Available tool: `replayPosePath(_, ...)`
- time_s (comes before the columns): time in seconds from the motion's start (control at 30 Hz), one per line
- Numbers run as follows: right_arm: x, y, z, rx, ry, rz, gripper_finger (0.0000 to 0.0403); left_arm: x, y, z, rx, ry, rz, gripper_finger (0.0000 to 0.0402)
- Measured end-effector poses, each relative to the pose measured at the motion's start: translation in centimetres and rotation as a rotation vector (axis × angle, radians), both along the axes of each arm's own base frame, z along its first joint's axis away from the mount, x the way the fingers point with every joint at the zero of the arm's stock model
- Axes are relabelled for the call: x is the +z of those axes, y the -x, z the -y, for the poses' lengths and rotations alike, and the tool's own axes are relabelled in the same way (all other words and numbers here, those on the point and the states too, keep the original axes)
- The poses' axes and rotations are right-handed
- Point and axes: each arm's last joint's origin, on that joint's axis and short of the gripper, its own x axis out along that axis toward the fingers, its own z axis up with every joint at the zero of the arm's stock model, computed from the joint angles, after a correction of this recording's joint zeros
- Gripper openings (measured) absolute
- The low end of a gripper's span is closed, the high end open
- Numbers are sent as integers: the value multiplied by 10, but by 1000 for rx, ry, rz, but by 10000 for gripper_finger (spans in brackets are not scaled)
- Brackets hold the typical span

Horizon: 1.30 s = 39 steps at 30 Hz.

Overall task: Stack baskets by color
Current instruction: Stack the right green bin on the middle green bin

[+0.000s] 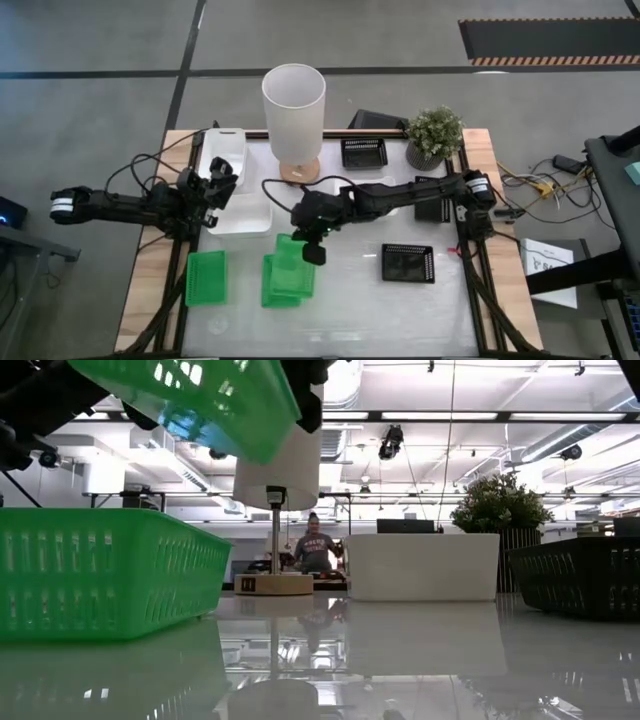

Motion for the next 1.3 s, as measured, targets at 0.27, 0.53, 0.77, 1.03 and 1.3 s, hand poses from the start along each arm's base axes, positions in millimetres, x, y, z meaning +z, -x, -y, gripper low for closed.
replayPosePath(0.27, -2, -10, -6, 52, 39, 196, 9, 0, 0, 0, 0, 0, -2, 89)
replayPosePath(0.53, -42, -7, -7, 50, 29, 228, 9, 0, 0, 0, 1, 1, -2, 89)
replayPosePath(0.77, -70, 0, -6, 34, 3, 266, 11, 0, 0, 0, 1, 1, -2, 89)
replayPosePath(1.03, -83, 4, -7, 36, 1, 284, 13, 0, 0, 0, 1, 1, -2, 89)
replayPosePath(1.3, -84, 5, -9, 48, 25, 290, 66, 0, 0, 0, 2, 1, -2, 89)
